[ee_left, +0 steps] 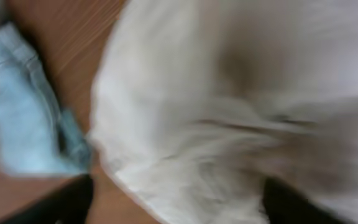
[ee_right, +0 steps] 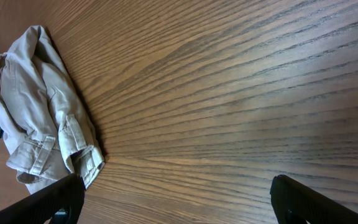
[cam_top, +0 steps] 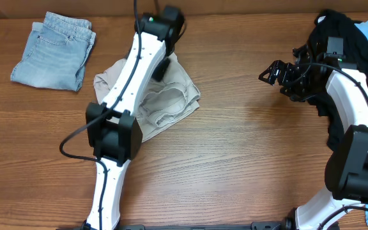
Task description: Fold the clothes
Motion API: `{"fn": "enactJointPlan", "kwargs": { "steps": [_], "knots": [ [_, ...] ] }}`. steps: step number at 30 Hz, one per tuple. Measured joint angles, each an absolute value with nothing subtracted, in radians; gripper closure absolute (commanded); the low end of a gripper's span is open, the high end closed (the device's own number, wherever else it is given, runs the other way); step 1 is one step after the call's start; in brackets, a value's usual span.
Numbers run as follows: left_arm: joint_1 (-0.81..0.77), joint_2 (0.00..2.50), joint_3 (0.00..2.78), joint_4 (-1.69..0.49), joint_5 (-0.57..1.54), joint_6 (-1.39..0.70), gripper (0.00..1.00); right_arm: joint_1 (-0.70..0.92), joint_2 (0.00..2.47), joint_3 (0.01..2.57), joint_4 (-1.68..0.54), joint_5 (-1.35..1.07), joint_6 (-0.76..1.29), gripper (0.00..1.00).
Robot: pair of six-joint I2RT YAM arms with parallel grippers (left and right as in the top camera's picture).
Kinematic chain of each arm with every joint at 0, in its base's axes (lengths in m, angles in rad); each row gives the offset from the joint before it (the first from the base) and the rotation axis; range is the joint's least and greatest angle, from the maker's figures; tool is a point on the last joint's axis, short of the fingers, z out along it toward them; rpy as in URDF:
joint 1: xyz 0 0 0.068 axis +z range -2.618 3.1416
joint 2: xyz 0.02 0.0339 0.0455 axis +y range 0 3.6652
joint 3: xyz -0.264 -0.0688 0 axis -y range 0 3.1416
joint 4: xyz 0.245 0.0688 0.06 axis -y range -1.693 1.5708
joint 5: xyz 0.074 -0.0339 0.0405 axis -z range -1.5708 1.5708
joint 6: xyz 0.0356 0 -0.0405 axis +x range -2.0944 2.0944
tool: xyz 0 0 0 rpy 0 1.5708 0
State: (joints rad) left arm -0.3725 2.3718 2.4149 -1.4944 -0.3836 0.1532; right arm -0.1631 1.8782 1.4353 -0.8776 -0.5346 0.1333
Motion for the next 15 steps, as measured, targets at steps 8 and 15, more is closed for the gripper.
{"fn": "enactJointPlan", "kwargs": {
  "steps": [8, 15],
  "knots": [
    [-0.368, 2.337, 2.374, -1.497, -0.109, 0.346, 0.00, -0.163, 1.878, 1.435, -0.881, -0.535, 0.131, 0.00],
    [-0.365, 2.339, 2.139, -1.409, -0.044, 0.423, 0.00, -0.163, 1.878, 1.435, -0.890, -0.535, 0.129, 0.00]
  ]
}}
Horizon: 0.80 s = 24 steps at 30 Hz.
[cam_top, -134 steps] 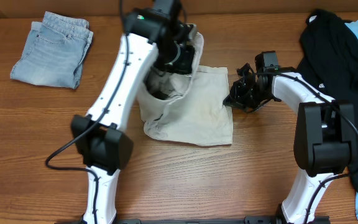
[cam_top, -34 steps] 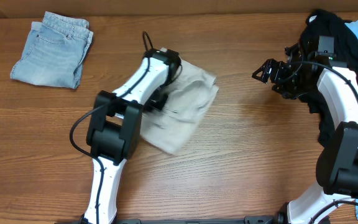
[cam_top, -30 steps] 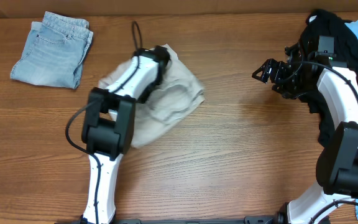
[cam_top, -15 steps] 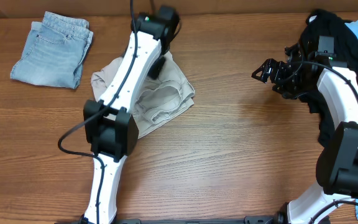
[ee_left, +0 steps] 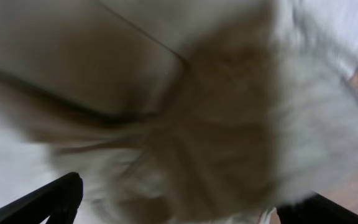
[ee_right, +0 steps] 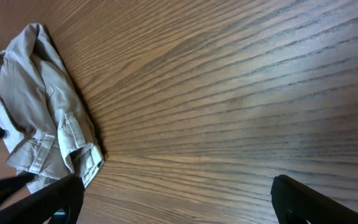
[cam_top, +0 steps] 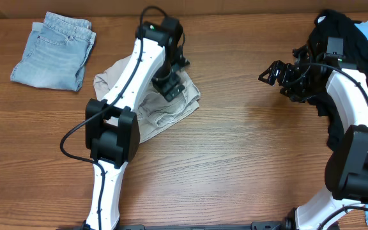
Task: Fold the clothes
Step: 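Grasp the folded shorts with the left gripper and lift them up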
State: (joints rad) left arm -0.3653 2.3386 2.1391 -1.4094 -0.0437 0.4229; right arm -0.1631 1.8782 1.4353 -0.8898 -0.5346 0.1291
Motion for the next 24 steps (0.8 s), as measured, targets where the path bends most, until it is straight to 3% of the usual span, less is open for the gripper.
{"fn": "enactJointPlan", "kwargs": {
  "steps": [12, 24],
  "knots": [
    [-0.441, 2.339, 2.037, -1.457, 0.042, 0.473, 0.00, -0.163, 1.878, 1.435, -0.902, -0.535, 0.110, 0.00],
    [-0.454, 2.297, 1.805, -1.172, -0.075, 0.388, 0.02, -0.163, 1.878, 1.435, -0.903, -0.535, 0.108, 0.00]
  ]
}}
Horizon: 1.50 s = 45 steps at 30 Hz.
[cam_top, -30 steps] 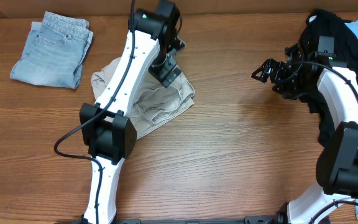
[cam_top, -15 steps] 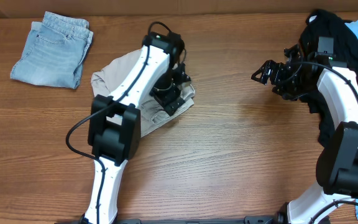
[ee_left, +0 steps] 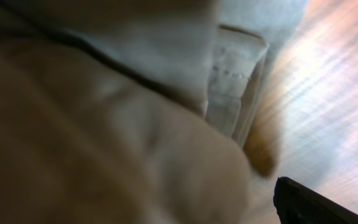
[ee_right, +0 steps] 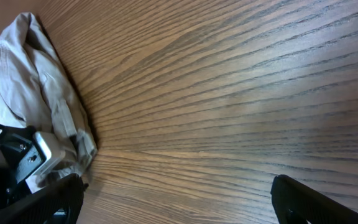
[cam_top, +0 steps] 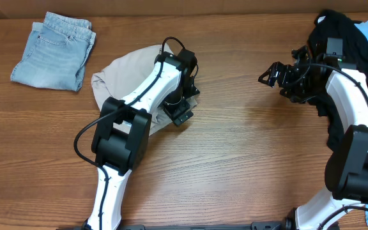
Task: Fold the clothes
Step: 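Grasp the folded shorts with the left gripper and lift them up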
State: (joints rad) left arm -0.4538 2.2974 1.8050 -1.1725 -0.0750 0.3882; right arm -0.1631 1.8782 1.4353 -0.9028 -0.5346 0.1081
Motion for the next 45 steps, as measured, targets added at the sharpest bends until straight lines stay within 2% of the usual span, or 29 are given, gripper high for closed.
{"fn": "enactJointPlan", "kwargs": {
  "steps": [3, 6, 7, 12, 21, 25, 34, 39, 45],
  "knots": [
    [-0.454, 2.285, 1.773, -1.119, -0.124, 0.363, 0.11, -0.163, 1.878, 1.435, -0.902, -0.534, 0.108, 0.00],
    [-0.451, 2.274, 1.756, -1.090, -0.141, 0.346, 0.37, -0.163, 1.878, 1.435, -0.902, -0.535, 0.108, 0.00],
    [-0.449, 2.272, 1.753, -1.082, -0.152, 0.343, 0.51, -0.163, 1.878, 1.435, -0.902, -0.535, 0.108, 0.00],
    [-0.443, 2.272, 1.746, -1.041, -0.234, 0.315, 0.96, -0.163, 1.878, 1.435, -0.902, -0.528, 0.107, 0.00],
    [-0.448, 2.282, 1.749, -1.031, -0.371, 0.215, 0.96, -0.163, 1.878, 1.435, -0.900, -0.517, 0.108, 0.00],
    [-0.444, 2.311, 1.826, -1.148, -0.435, 0.155, 0.96, -0.163, 1.878, 1.435, -0.900, -0.517, 0.108, 0.00],
    [-0.408, 2.330, 2.341, -1.428, -0.484, 0.046, 0.96, -0.163, 1.878, 1.435, -0.903, -0.516, 0.108, 0.00],
    [-0.378, 2.323, 2.607, -1.492, -0.488, 0.028, 0.96, -0.163, 1.878, 1.435, -0.904, -0.517, 0.108, 0.00],
    [-0.341, 2.294, 2.776, -1.503, -0.489, 0.028, 0.96, -0.163, 1.878, 1.435, -0.909, -0.517, 0.108, 0.00]
  ]
}}
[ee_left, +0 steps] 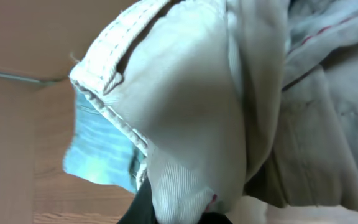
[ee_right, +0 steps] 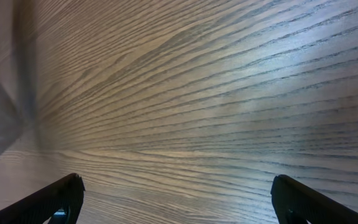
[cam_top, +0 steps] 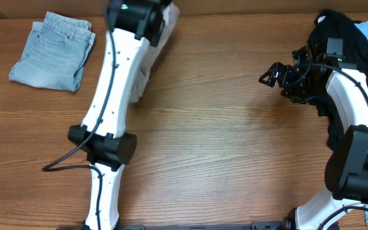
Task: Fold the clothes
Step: 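Grasp the folded shorts with the left gripper and lift them up, then carry the beige shorts left and place them on the jeans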
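Observation:
A beige garment [ee_left: 197, 112] with a stitched waistband hangs from my left gripper [ee_left: 179, 214], which is shut on its cloth. Overhead, the left arm is raised high near the table's far edge, and the beige garment [cam_top: 168, 25] dangles beside and below it, its lower end near the wood. Folded light-blue jeans [cam_top: 53, 51] lie at the far left, also seen as a blue patch [ee_left: 98, 155] behind the cloth. My right gripper [cam_top: 268, 73] hovers open at the right over bare wood, with nothing between its fingers [ee_right: 61, 199].
A heap of unfolded clothes sits at the far right: a black garment [cam_top: 340, 32] and a blue shirt, just behind the right arm. The wooden table [cam_top: 235, 160] stretches between the two arms.
My left gripper was low at the beige garment's right edge on the table. Now it is high near the far edge, with the garment lifted and hanging. The right arm has not moved.
The beige garment lay crumpled beside the jeans with my left gripper over its far side. Then the gripper was on its middle, then at its front right edge with the cloth spread leftward. Now the garment hangs from the raised gripper. The right gripper stayed open and still throughout.

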Motion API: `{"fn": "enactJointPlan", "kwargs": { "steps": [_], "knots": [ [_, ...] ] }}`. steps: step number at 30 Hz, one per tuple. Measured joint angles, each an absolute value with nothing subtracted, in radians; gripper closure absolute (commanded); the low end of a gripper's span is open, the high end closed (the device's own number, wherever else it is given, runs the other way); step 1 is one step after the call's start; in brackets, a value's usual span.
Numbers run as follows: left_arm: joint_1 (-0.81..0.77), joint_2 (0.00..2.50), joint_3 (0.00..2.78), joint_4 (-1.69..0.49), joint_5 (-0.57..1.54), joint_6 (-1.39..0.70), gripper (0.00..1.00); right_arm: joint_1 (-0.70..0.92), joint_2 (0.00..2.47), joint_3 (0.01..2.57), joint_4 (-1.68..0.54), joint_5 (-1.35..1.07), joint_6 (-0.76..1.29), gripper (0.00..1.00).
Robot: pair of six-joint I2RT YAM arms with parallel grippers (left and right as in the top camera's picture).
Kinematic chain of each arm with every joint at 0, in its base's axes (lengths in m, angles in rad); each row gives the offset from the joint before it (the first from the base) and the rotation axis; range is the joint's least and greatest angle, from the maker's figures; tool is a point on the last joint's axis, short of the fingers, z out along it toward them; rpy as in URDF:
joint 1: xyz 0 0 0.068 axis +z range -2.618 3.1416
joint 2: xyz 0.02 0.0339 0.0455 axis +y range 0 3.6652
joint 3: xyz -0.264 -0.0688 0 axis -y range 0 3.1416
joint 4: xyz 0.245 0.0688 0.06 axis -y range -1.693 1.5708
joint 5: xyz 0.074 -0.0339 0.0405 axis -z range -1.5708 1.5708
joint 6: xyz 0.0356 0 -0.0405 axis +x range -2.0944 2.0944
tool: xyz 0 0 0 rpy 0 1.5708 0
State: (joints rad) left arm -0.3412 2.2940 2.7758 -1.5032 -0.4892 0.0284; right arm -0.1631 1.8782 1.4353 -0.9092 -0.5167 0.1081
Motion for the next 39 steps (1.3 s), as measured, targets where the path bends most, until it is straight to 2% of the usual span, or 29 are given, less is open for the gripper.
{"fn": "enactJointPlan", "kwargs": {
  "steps": [5, 12, 16, 24, 30, 39],
  "knots": [
    [-0.262, 2.251, 2.823, -1.504, -0.502, 0.028, 0.96, -0.163, 1.878, 1.435, -0.920, -0.517, 0.108, 0.00],
    [-0.038, 2.235, 2.831, -1.478, -0.574, 0.081, 0.96, -0.163, 1.878, 1.435, -0.945, -0.516, 0.107, 0.00],
    [0.102, 2.235, 2.831, -1.348, -0.596, 0.118, 0.96, -0.163, 1.878, 1.435, -0.974, -0.517, 0.108, 0.00],
    [0.289, 2.251, 2.831, -1.162, -0.530, 0.268, 0.96, -0.138, 1.878, 1.435, -0.983, -0.517, 0.108, 0.00],
    [0.338, 2.346, 2.831, -1.078, -0.514, 0.344, 0.96, -0.107, 1.878, 1.435, -0.983, -0.516, 0.108, 0.00],
    [0.325, 2.555, 2.828, -1.040, -0.488, 0.362, 0.96, -0.101, 1.878, 1.435, -0.979, -0.517, 0.108, 0.00]
  ]
}}
